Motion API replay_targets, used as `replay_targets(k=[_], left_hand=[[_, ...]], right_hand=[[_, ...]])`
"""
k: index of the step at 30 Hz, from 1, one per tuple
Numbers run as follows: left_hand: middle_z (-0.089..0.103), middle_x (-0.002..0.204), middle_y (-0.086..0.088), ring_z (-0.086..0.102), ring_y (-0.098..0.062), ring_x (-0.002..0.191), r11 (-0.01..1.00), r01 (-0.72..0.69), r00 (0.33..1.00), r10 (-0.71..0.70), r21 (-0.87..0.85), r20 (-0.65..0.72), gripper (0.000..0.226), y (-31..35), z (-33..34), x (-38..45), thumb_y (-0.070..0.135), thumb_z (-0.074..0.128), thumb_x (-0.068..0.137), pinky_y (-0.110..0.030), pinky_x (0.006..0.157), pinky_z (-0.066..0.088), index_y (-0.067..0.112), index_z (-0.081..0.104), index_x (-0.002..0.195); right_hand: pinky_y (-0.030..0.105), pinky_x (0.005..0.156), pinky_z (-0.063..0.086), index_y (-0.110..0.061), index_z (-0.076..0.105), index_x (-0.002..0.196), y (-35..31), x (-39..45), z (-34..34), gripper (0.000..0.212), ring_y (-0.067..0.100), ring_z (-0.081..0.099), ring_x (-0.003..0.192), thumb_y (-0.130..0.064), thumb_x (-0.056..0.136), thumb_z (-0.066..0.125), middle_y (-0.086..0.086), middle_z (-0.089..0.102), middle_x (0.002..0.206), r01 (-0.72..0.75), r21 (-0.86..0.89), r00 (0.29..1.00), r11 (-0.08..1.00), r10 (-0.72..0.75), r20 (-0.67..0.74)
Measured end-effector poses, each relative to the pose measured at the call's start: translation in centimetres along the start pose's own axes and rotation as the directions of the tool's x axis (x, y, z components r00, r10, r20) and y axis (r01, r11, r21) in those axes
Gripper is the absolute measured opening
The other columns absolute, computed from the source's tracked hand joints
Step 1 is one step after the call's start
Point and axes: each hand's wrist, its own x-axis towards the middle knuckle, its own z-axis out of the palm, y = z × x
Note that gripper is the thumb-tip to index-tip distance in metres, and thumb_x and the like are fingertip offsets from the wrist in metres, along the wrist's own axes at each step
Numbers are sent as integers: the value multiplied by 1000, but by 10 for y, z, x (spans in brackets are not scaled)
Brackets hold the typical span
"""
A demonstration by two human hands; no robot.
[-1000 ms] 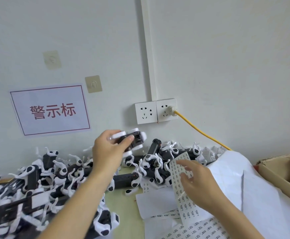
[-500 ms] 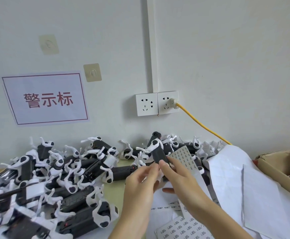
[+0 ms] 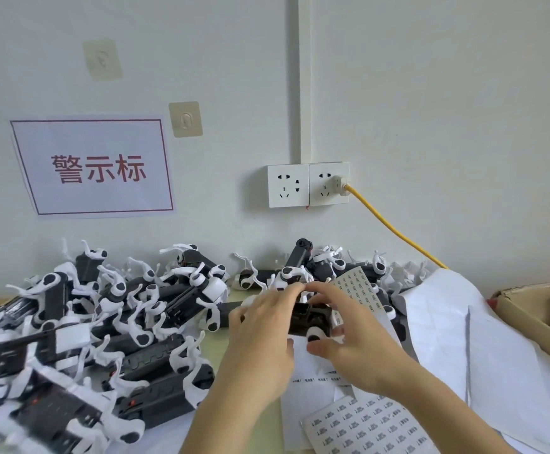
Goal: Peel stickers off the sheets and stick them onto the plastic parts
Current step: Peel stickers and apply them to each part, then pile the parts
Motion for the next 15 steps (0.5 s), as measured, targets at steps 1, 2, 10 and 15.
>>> replay_targets(k=[1,2,10,15], left_hand=[[44,138,25,36,-3,133,1000,23,999,-23,-8,29,70,-2,2,-1,12,60,95,-35,114,20,46,23,143],[49,134,23,41,-4,129,999,43,998,-43,-1,51,64,-3,3,-1,15,59,96,-37,113,20,45,25,141],[50,120,19,42,-8,124,979,111,990,-123,169,63,46,-10,8,-3,15,60,93,-42,103,17,41,37,123],[49,128,17,38,-13,129,941,234,969,-247,244,27,49,-14,4,-3,25,64,94,-43,104,23,41,40,134]], right_hand=[[4,79,43,-60,42,120,2,0,-1,70,-14,50,105,-7,85,73,-32,57,109,-2,6,1000,1000,2,25],[6,81,43,-61,42,123,4,0,-1,72,-13,50,108,-7,85,73,-32,57,111,-10,17,999,1000,9,48],[19,99,41,-58,42,133,10,1,-4,63,-17,43,118,-28,88,73,-33,52,123,14,-85,995,996,-6,96],[19,76,50,-34,56,125,20,6,-32,31,-2,58,93,-29,95,62,-15,61,100,-170,-236,967,957,116,-226]])
